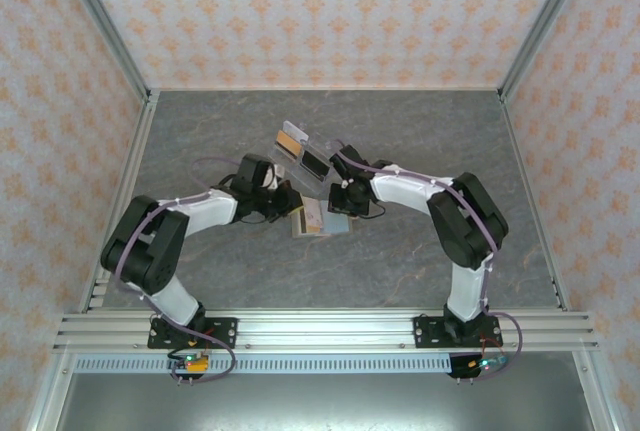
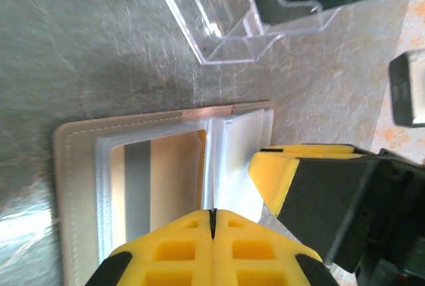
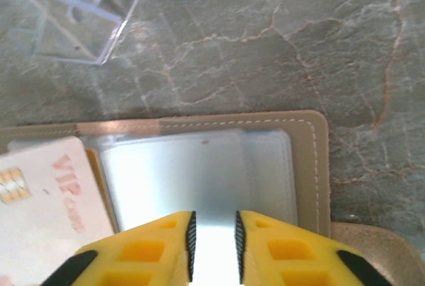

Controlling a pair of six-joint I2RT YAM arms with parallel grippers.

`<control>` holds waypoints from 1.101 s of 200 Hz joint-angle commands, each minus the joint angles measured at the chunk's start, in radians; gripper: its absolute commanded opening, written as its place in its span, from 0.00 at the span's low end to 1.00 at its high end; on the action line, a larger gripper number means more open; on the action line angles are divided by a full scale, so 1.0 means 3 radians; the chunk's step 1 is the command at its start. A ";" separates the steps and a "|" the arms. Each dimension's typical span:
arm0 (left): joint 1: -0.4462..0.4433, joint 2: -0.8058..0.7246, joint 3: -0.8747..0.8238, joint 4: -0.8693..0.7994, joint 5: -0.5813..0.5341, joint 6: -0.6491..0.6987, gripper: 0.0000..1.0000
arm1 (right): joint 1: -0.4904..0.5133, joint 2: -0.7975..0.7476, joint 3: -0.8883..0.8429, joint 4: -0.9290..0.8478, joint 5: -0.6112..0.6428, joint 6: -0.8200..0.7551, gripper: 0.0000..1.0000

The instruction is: Take the credit cards out of the card holder

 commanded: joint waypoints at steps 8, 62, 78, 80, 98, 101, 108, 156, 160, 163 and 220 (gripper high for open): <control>0.0128 -0.0314 0.0011 -0.0270 -0.0047 0.0171 0.00 | -0.0047 -0.0361 -0.0101 0.0353 -0.0217 0.0063 0.33; 0.0367 -0.0775 0.0219 -0.0428 0.0072 0.0114 0.00 | -0.0206 -0.0599 -0.0306 0.1208 -0.0975 0.0371 0.67; 0.0436 -0.0865 0.0252 -0.0277 0.0123 -0.0059 0.00 | -0.0262 -0.0587 -0.0368 0.1670 -0.1254 0.0623 0.74; 0.0445 -0.0876 0.0253 -0.0251 0.0129 -0.0078 0.00 | -0.0269 -0.0582 -0.0373 0.1757 -0.1297 0.0673 0.75; 0.0489 -0.0920 0.0274 -0.0027 0.0166 -0.0311 0.00 | -0.0295 -0.0535 -0.0360 0.2153 -0.1488 0.0951 0.79; 0.0492 -0.0924 0.0278 0.0011 0.0172 -0.0350 0.00 | -0.0294 -0.0523 -0.0355 0.2228 -0.1520 0.0995 0.79; 0.0504 -0.0920 0.0289 0.0081 0.0178 -0.0422 0.00 | -0.0308 -0.0506 -0.0347 0.2377 -0.1583 0.1092 0.79; 0.0560 -0.0882 0.0272 0.0529 0.0270 -0.0819 0.00 | -0.0326 -0.0337 -0.0319 0.3089 -0.1875 0.1701 0.74; 0.0565 -0.0882 0.0265 0.0554 0.0275 -0.0836 0.00 | -0.0328 -0.0329 -0.0339 0.3153 -0.1884 0.1748 0.73; 0.0563 -0.0881 0.0263 0.0570 0.0275 -0.0849 0.00 | -0.0327 -0.0324 -0.0350 0.3206 -0.1891 0.1778 0.72; 0.0592 -0.0863 0.0162 0.0719 0.0290 -0.1022 0.00 | -0.0333 -0.0278 -0.0522 0.3810 -0.1908 0.2174 0.41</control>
